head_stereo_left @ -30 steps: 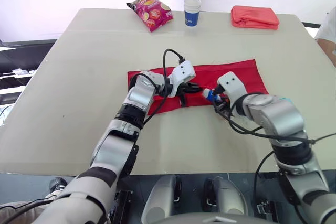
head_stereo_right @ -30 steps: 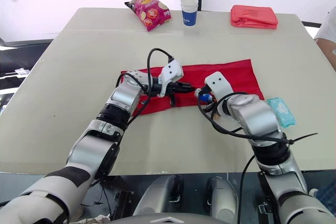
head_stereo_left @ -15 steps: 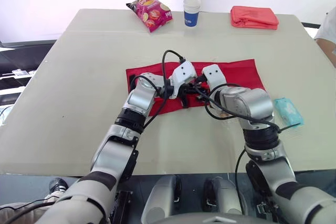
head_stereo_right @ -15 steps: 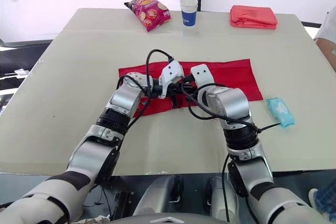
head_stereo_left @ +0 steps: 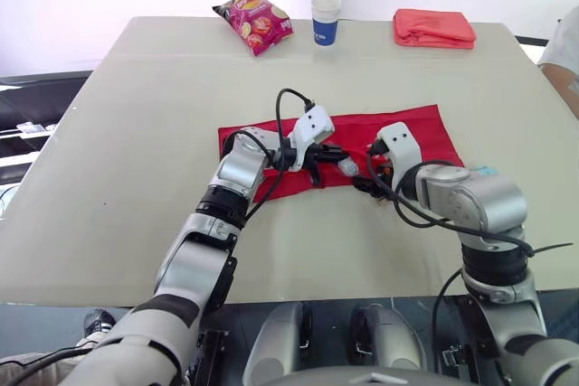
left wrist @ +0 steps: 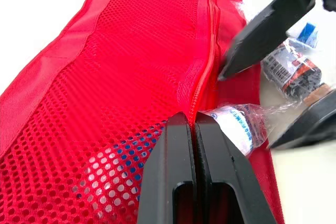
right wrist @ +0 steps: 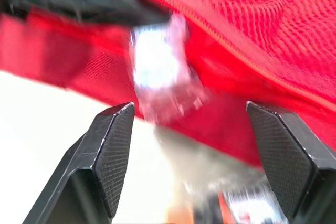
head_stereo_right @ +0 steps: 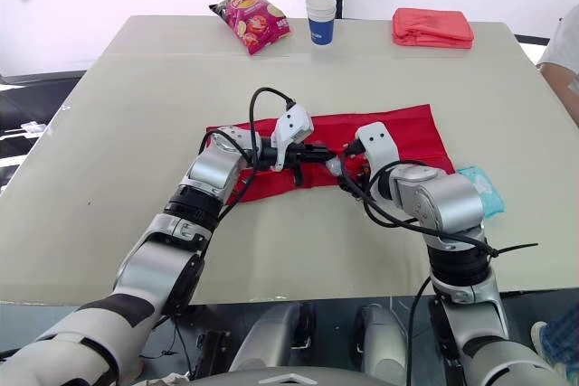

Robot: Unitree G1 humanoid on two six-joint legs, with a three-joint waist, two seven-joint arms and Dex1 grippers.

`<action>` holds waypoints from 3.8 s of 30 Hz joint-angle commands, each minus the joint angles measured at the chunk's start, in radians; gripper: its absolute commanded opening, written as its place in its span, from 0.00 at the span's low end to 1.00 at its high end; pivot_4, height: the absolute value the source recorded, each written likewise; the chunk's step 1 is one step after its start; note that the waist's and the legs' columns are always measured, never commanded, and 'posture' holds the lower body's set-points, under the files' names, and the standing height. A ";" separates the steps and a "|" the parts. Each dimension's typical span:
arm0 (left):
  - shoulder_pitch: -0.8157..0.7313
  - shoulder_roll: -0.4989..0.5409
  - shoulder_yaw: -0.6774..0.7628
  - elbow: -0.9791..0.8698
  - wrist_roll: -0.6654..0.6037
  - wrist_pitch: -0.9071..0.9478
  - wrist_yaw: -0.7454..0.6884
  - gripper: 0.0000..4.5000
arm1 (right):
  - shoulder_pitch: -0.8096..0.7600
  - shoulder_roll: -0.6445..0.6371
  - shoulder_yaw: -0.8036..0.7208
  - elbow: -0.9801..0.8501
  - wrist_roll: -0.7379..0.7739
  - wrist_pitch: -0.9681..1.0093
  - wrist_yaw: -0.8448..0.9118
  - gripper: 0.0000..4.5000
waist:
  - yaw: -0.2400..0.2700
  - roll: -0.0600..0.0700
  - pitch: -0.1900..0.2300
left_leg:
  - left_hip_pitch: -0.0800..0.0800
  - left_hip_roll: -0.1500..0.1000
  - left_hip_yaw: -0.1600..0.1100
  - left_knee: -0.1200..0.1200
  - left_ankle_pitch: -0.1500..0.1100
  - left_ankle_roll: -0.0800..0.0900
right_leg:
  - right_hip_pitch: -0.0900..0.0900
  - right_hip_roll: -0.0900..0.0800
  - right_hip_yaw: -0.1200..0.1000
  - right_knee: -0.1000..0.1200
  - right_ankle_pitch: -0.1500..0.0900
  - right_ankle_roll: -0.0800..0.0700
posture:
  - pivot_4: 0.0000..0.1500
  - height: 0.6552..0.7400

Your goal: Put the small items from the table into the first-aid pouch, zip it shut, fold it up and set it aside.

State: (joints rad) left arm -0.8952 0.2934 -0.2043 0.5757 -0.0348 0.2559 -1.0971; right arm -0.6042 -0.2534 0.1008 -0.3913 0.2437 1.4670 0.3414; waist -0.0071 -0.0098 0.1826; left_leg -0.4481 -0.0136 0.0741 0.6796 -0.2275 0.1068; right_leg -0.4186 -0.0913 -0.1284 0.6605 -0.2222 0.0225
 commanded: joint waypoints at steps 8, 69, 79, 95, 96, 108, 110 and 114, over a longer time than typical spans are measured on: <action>-0.014 0.008 0.007 -0.036 -0.025 0.003 -0.017 0.00 | 0.013 0.016 0.094 0.072 -0.035 -0.263 -0.033 0.49 | -0.003 0.000 0.000 | 0.000 0.000 0.000 -0.001 0.000 0.000 | 0.000 0.000 0.000 0.000 0.000 0.000 | 1.00 1.00; -0.004 0.029 0.004 0.028 -0.014 -0.079 0.019 0.00 | 1.137 -0.481 -1.306 -0.347 0.479 -0.570 0.714 0.99 | 0.048 0.002 0.000 | 0.000 0.001 -0.002 0.000 -0.001 0.002 | 0.002 -0.005 -0.002 -0.003 0.000 0.001 | 1.00 1.00; -0.016 0.015 0.005 0.034 -0.015 -0.083 0.022 0.00 | 1.147 -0.429 -1.264 -0.397 0.596 -0.556 0.549 0.99 | 0.049 0.003 0.000 | 0.000 0.001 -0.002 -0.001 -0.002 0.003 | 0.002 -0.006 -0.002 -0.003 -0.002 0.003 | 1.00 1.00; -0.004 -0.006 0.007 -0.013 -0.019 -0.063 0.044 0.00 | 0.594 0.036 -0.495 -0.395 0.448 -0.272 -0.448 0.99 | 0.046 0.006 0.000 | -0.001 -0.001 -0.001 -0.001 -0.001 0.002 | 0.001 -0.007 -0.002 -0.002 0.000 0.000 | 1.00 1.00; -0.002 -0.007 0.005 -0.017 -0.019 -0.063 0.045 0.00 | 0.574 0.048 -0.473 -0.376 0.424 -0.268 -0.471 0.99 | 0.047 0.006 0.000 | 0.000 -0.001 0.000 -0.001 -0.001 0.002 | 0.001 -0.006 -0.001 -0.002 0.000 0.000 | 1.00 1.00; 0.023 -0.023 0.007 -0.065 -0.029 -0.047 0.065 0.00 | 0.526 0.061 -0.370 -0.316 0.280 -0.278 -0.506 0.35 | 0.042 0.006 0.000 | 0.000 -0.001 0.001 -0.001 -0.001 0.002 | 0.001 0.001 0.001 -0.001 0.000 0.001 | 1.00 1.00; 0.021 -0.024 0.009 -0.064 -0.030 -0.047 0.064 0.00 | 0.523 0.045 -0.392 -0.344 0.302 -0.271 -0.476 0.15 | 0.041 0.006 0.000 | 0.000 0.000 0.001 -0.001 -0.001 0.002 | 0.001 0.002 0.001 -0.001 0.000 0.001 | 1.00 1.00; 0.014 -0.021 0.012 -0.051 -0.031 -0.053 0.056 0.00 | 0.456 0.014 -0.439 -0.409 0.458 -0.183 -0.360 0.04 | 0.039 0.006 0.000 | 0.000 0.000 0.001 -0.001 -0.001 0.002 | 0.001 0.002 0.001 -0.002 0.000 0.000 | 1.00 1.00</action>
State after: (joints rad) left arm -0.8609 0.2750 -0.2057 0.5584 -0.0436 0.2124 -1.0390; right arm -0.1108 -0.2297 -0.3186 -0.7365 0.6260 1.2538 -0.0669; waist 0.0317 -0.0039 0.1825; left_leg -0.4478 -0.0137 0.0753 0.6788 -0.2284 0.1087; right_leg -0.4179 -0.0897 -0.1268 0.6590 -0.2223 0.0229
